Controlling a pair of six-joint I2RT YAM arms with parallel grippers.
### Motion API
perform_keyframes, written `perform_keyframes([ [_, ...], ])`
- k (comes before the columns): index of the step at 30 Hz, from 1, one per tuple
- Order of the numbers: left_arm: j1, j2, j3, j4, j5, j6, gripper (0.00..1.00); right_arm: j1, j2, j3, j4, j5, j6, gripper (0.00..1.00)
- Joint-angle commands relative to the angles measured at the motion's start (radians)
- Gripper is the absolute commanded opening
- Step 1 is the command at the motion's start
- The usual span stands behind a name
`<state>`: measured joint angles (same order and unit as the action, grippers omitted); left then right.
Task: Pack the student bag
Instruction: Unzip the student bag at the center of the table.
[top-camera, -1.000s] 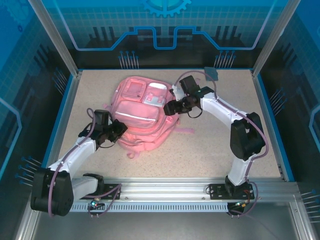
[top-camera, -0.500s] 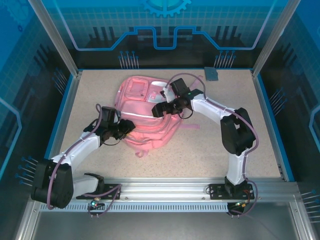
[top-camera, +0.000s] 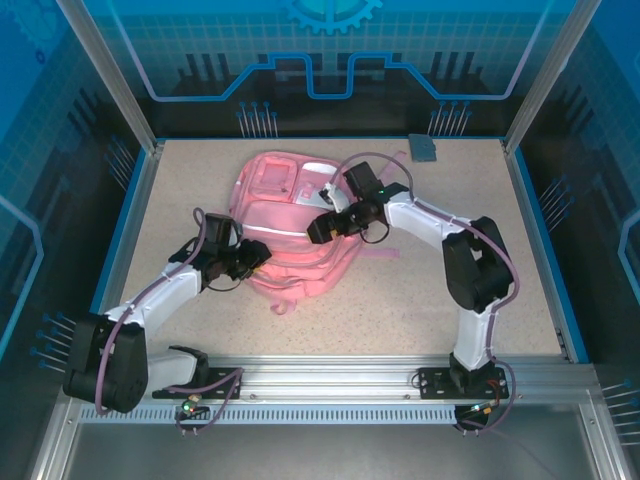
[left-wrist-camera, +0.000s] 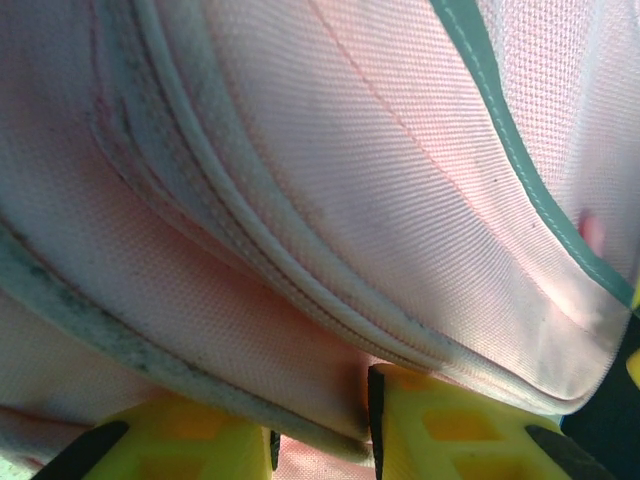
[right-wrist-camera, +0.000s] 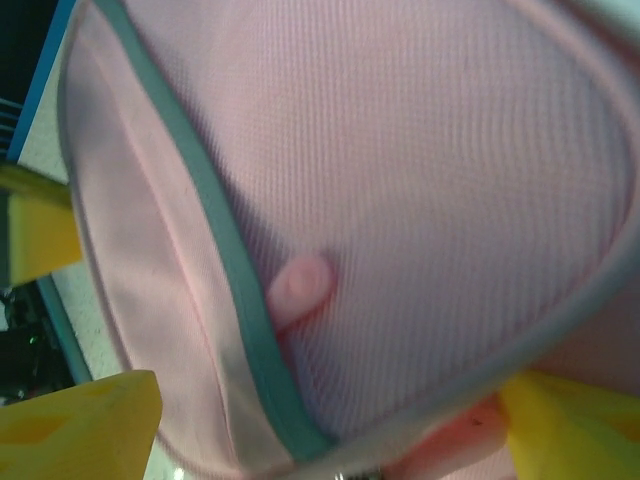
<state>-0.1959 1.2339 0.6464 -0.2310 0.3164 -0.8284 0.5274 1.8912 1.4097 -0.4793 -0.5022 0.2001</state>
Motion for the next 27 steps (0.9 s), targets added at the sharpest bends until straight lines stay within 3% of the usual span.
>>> perform_keyframes([
  [1, -0.010, 0.020, 0.036, 0.047, 0.021, 0.015, 0.31, 0.005, -0.094, -0.073, -0.043, -0.071, -0.037, 0.86],
  [6, -0.011, 0.020, 0.039, 0.048, 0.018, 0.015, 0.31, 0.005, -0.152, -0.135, -0.032, -0.063, -0.069, 0.76],
  [12, -0.011, 0.013, 0.045, 0.033, 0.010, 0.020, 0.31, 0.019, -0.115, -0.078, -0.108, 0.197, -0.112, 0.61],
  [18, -0.011, 0.008, 0.047, 0.024, 0.005, 0.023, 0.31, 0.089, -0.092, -0.044, -0.110, 0.379, -0.230, 0.49],
  [27, -0.011, 0.009, 0.055, 0.022, 0.010, 0.022, 0.31, 0.156, -0.058, -0.036, -0.036, 0.527, -0.330, 0.32],
])
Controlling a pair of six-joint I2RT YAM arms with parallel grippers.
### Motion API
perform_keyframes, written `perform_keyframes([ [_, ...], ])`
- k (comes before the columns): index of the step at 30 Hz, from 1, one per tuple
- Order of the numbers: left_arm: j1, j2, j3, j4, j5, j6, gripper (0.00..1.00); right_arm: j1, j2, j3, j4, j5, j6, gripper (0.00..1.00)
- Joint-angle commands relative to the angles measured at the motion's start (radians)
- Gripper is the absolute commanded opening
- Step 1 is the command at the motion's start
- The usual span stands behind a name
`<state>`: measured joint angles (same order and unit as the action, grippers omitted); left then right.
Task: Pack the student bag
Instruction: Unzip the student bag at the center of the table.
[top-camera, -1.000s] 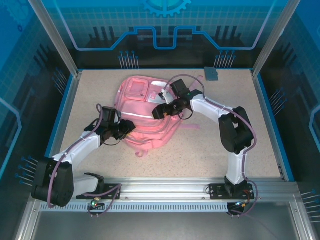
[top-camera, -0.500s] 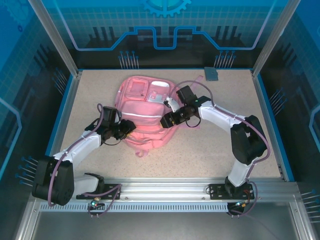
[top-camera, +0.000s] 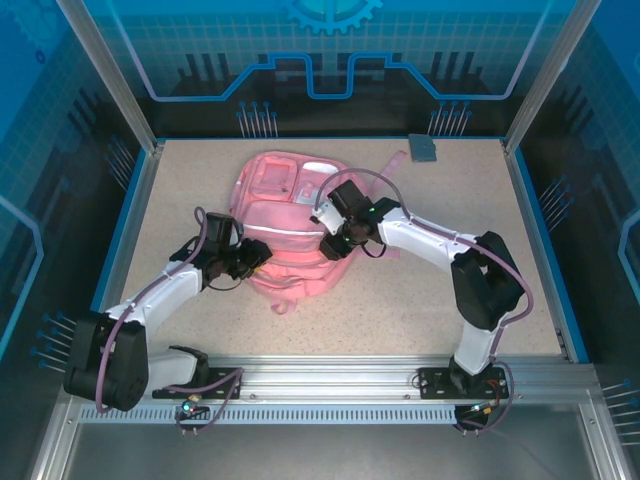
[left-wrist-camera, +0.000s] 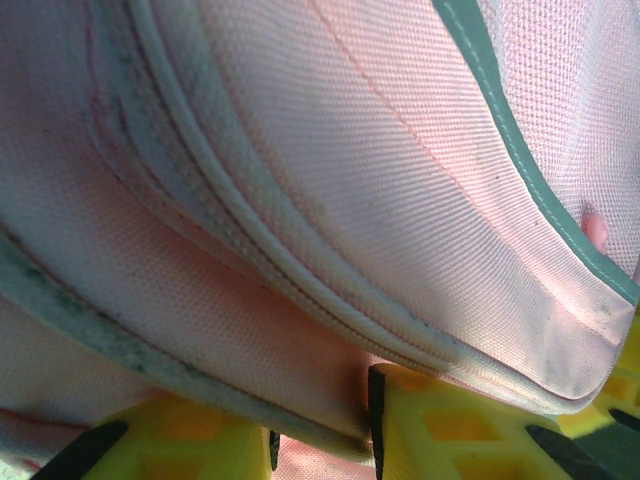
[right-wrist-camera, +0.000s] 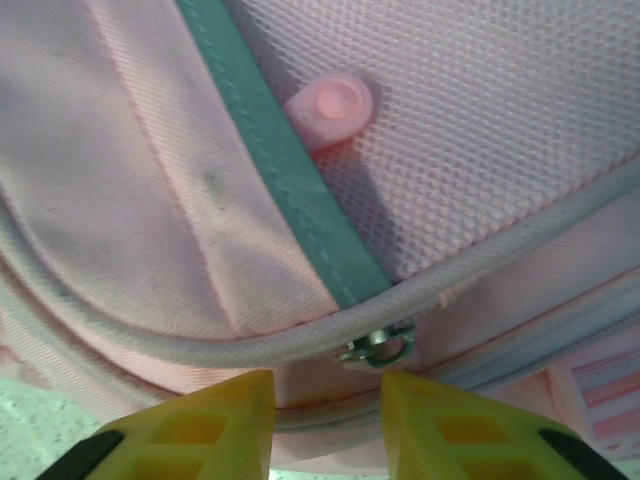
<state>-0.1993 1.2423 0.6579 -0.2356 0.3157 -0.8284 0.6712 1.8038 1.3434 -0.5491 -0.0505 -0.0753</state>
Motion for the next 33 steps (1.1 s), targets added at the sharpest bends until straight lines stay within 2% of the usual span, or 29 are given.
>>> perform_keyframes([
  [1, -0.008, 0.000, 0.044, 0.026, 0.010, 0.023, 0.31, 0.013, 0.034, 0.033, 0.041, 0.086, -0.059, 0.30],
  [6, -0.008, 0.002, 0.043, 0.025, 0.010, 0.023, 0.31, 0.012, 0.058, 0.058, 0.061, 0.145, -0.061, 0.28],
  [12, -0.008, 0.002, 0.042, 0.026, 0.008, 0.023, 0.31, 0.013, 0.063, 0.070, 0.080, 0.149, -0.062, 0.37],
  [13, -0.008, 0.003, 0.043, 0.025, 0.007, 0.023, 0.31, 0.013, 0.067, 0.074, 0.075, 0.135, -0.065, 0.36],
  [17, -0.008, 0.008, 0.042, 0.034, 0.009, 0.020, 0.31, 0.005, 0.074, 0.068, 0.069, 0.043, -0.070, 0.21],
  [22, -0.014, 0.016, 0.040, 0.056, 0.013, 0.007, 0.30, 0.011, 0.018, 0.023, 0.036, -0.012, -0.064, 0.06],
  [26, -0.031, 0.036, 0.043, 0.084, 0.003, -0.013, 0.29, 0.040, -0.042, -0.024, -0.002, -0.032, -0.063, 0.01],
  [28, -0.045, 0.046, 0.040, 0.095, -0.036, -0.043, 0.27, 0.063, -0.065, -0.045, -0.012, -0.040, -0.054, 0.00],
  [33, -0.063, 0.059, 0.016, 0.155, -0.104, -0.119, 0.25, 0.121, -0.075, -0.063, -0.003, -0.054, -0.003, 0.00],
])
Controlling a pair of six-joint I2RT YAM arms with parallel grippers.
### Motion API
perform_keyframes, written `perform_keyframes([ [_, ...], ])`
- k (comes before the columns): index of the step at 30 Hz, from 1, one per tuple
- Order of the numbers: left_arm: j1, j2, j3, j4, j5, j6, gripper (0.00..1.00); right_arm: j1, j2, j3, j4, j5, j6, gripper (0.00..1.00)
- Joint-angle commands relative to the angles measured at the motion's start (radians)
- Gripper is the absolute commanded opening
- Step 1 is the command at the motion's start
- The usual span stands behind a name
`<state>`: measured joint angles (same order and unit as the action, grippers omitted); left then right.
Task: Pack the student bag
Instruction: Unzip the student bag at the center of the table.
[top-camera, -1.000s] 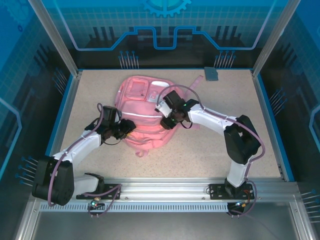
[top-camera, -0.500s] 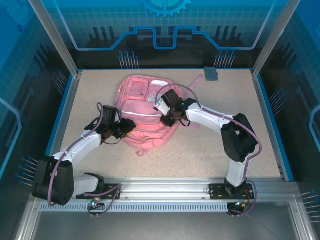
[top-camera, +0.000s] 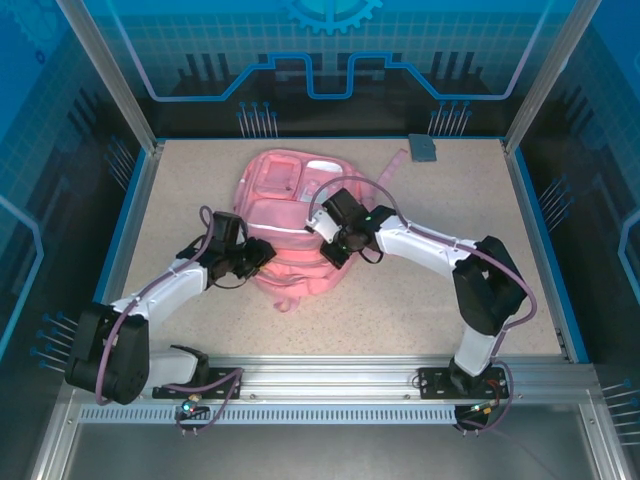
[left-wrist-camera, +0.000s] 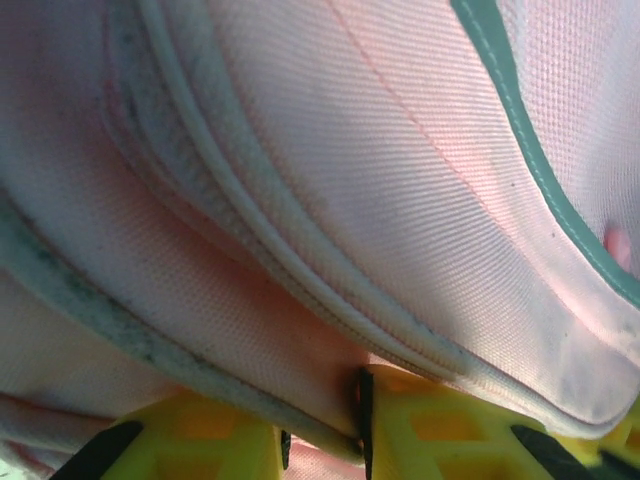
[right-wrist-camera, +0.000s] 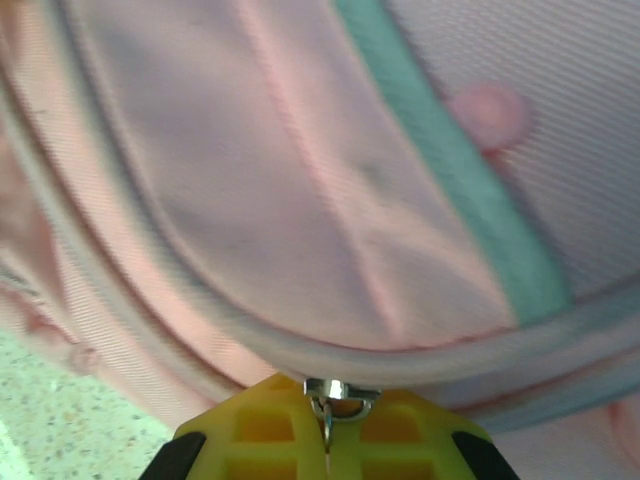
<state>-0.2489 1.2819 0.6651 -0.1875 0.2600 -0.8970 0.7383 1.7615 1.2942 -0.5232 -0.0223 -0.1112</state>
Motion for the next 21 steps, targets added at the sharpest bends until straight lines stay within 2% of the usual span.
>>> perform_keyframes([
  [1, -0.016, 0.019, 0.007, 0.120, -0.048, -0.057, 0.25, 0.063, -0.030, -0.014, -0.021, -0.095, 0.047, 0.00],
  [7, -0.042, 0.035, 0.027, 0.139, -0.027, -0.062, 0.26, 0.119, 0.051, 0.060, 0.041, -0.136, 0.192, 0.01],
  [11, -0.043, 0.012, 0.030, 0.103, -0.027, -0.047, 0.32, 0.111, 0.040, 0.080, 0.022, -0.048, 0.272, 0.16],
  [12, -0.043, -0.001, 0.036, 0.077, -0.028, -0.031, 0.35, 0.098, 0.019, 0.070, 0.010, -0.038, 0.284, 0.22],
  [18, -0.044, -0.083, 0.068, -0.088, -0.051, 0.086, 0.49, 0.010, -0.188, -0.080, 0.073, -0.102, 0.390, 0.60],
  [21, -0.069, -0.121, 0.092, -0.151, -0.083, 0.138, 0.51, -0.031, -0.241, -0.120, 0.112, -0.120, 0.473, 0.68],
])
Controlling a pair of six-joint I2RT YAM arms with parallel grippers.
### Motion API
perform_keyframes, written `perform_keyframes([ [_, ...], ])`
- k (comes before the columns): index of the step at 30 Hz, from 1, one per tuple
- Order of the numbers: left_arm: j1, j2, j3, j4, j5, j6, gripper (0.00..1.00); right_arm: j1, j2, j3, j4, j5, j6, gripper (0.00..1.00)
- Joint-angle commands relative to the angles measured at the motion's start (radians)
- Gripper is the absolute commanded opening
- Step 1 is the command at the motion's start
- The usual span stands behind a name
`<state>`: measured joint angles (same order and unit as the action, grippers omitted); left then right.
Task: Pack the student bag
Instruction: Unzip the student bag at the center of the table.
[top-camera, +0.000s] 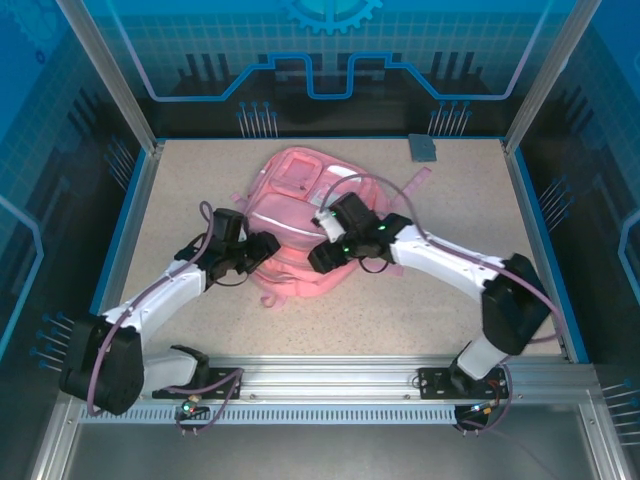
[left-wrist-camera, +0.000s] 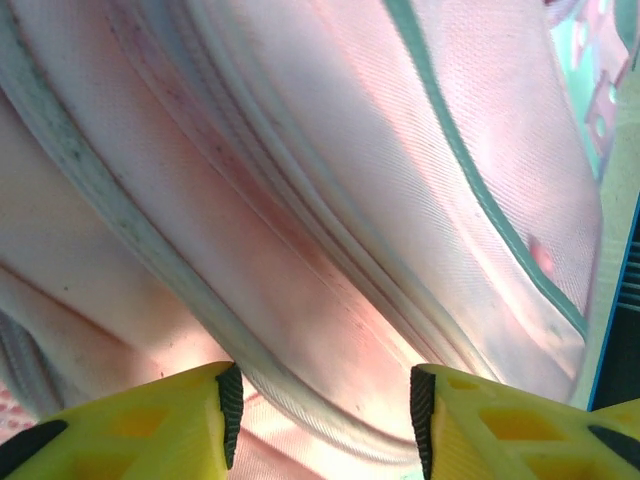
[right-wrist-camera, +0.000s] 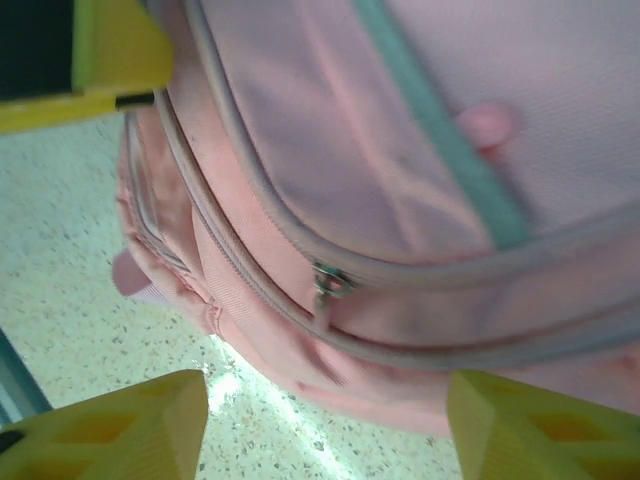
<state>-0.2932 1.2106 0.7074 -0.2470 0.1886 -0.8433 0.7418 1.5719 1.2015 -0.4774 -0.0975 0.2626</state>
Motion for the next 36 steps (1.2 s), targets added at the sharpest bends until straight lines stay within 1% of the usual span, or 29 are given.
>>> perform_keyframes([
  [1, -0.041, -0.058, 0.058, -0.109, -0.031, 0.098, 0.51, -0.044, -0.053, -0.029, 0.071, -0.046, 0.121, 0.69],
  [4, -0.127, -0.066, 0.106, -0.167, -0.123, 0.148, 0.51, -0.082, -0.035, -0.019, 0.074, -0.057, 0.201, 0.70],
  [6, -0.201, -0.061, 0.142, -0.200, -0.221, 0.170, 0.52, -0.103, -0.015, -0.009, 0.078, -0.073, 0.248, 0.69],
  [10, -0.333, -0.007, 0.195, -0.215, -0.363, 0.194, 0.52, -0.141, 0.008, -0.006, 0.095, -0.106, 0.327, 0.69],
  [13, -0.424, 0.078, 0.252, -0.218, -0.455, 0.200, 0.52, -0.166, 0.013, -0.019, 0.119, -0.125, 0.362, 0.70],
  [17, -0.502, 0.223, 0.341, -0.222, -0.505, 0.206, 0.51, -0.196, 0.001, -0.053, 0.140, -0.116, 0.391, 0.73],
  [20, -0.520, 0.298, 0.376, -0.203, -0.506, 0.217, 0.48, -0.222, -0.010, -0.080, 0.160, -0.123, 0.417, 0.74],
  [22, -0.520, 0.319, 0.374, -0.186, -0.517, 0.211, 0.46, -0.233, -0.018, -0.094, 0.169, -0.132, 0.422, 0.74],
  [29, -0.519, 0.346, 0.351, -0.171, -0.612, 0.169, 0.36, -0.241, -0.024, -0.111, 0.169, -0.131, 0.421, 0.75],
  [31, -0.518, 0.350, 0.342, -0.161, -0.623, 0.162, 0.33, -0.242, -0.024, -0.112, 0.171, -0.133, 0.422, 0.74],
  [36, -0.519, 0.361, 0.342, -0.163, -0.638, 0.156, 0.21, -0.242, -0.024, -0.110, 0.174, -0.144, 0.427, 0.74],
])
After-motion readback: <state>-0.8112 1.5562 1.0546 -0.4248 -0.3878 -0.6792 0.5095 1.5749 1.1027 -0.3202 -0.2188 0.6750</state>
